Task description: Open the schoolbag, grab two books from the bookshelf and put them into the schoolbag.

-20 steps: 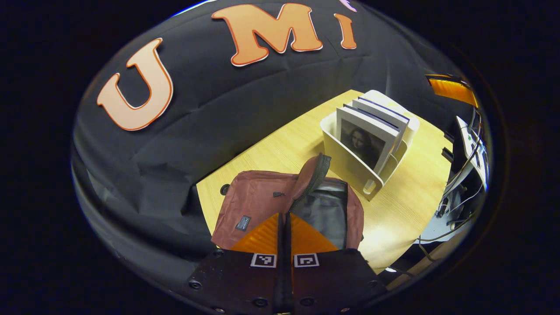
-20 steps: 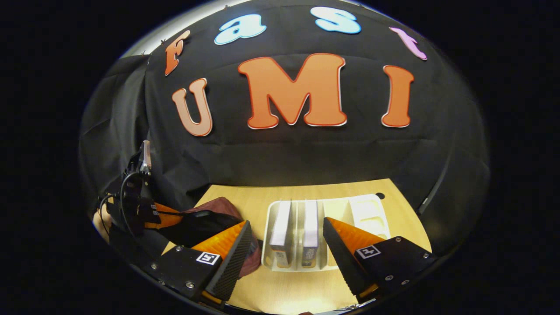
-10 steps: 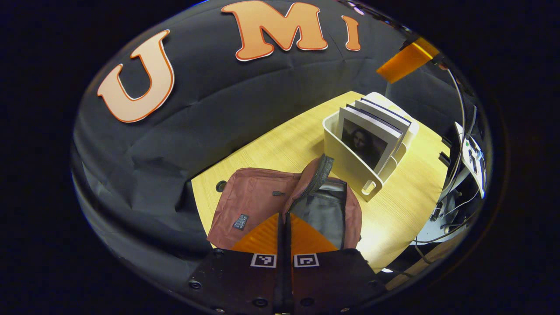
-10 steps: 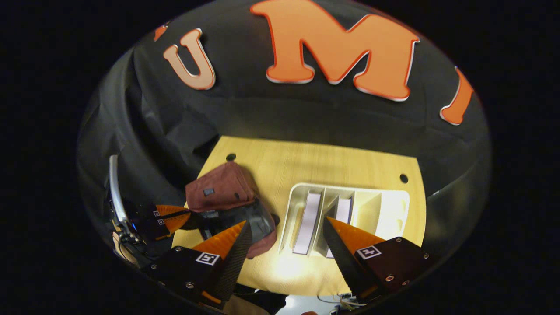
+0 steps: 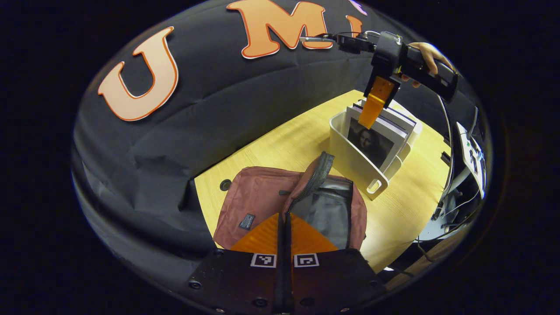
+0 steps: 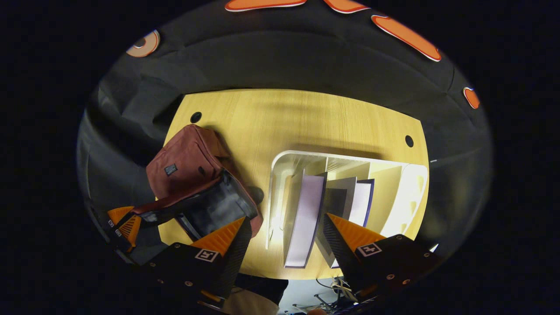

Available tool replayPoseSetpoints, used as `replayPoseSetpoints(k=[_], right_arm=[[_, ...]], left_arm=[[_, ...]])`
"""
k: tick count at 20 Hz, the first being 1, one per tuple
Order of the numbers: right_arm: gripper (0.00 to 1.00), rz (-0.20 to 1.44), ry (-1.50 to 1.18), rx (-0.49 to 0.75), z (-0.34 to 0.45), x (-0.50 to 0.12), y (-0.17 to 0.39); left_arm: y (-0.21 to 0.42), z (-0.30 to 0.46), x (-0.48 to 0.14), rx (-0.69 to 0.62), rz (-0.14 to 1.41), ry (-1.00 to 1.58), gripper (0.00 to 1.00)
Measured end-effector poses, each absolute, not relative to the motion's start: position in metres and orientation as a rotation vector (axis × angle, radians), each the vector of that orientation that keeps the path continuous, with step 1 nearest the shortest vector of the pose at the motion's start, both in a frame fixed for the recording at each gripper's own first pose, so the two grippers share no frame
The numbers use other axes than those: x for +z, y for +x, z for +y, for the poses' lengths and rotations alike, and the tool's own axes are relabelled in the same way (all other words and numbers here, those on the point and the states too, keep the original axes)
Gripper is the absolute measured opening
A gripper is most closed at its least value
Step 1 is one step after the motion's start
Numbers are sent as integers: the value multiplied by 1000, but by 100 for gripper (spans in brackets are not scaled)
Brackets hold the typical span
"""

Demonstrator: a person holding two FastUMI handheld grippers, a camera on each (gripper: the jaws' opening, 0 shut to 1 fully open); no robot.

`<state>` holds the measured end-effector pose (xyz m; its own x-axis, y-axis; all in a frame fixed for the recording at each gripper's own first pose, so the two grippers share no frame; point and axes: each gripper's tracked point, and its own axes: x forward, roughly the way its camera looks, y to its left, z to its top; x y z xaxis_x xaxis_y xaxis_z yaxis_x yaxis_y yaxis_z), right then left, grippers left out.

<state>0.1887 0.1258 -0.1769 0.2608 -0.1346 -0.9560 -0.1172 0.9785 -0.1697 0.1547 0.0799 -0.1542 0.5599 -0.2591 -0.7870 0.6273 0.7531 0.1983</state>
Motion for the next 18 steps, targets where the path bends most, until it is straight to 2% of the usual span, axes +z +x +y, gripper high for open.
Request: replayPoseSetpoints(k=[10,11,14,18], right_arm=[[97,1423,-168,-105,98,-229,187],[81,1428,-157,-110,99,-233,187],[41,1426,-124,-127,95,-236,189],[37,1407,-96,-118,107,-228,189]], left_arm=[[155,80,-160,-560,840,492,1],[154,79,-160,-560,842,493,1],[153,79,-162,-565,845,505,1],[153,79,-167,-565,853,499,1]])
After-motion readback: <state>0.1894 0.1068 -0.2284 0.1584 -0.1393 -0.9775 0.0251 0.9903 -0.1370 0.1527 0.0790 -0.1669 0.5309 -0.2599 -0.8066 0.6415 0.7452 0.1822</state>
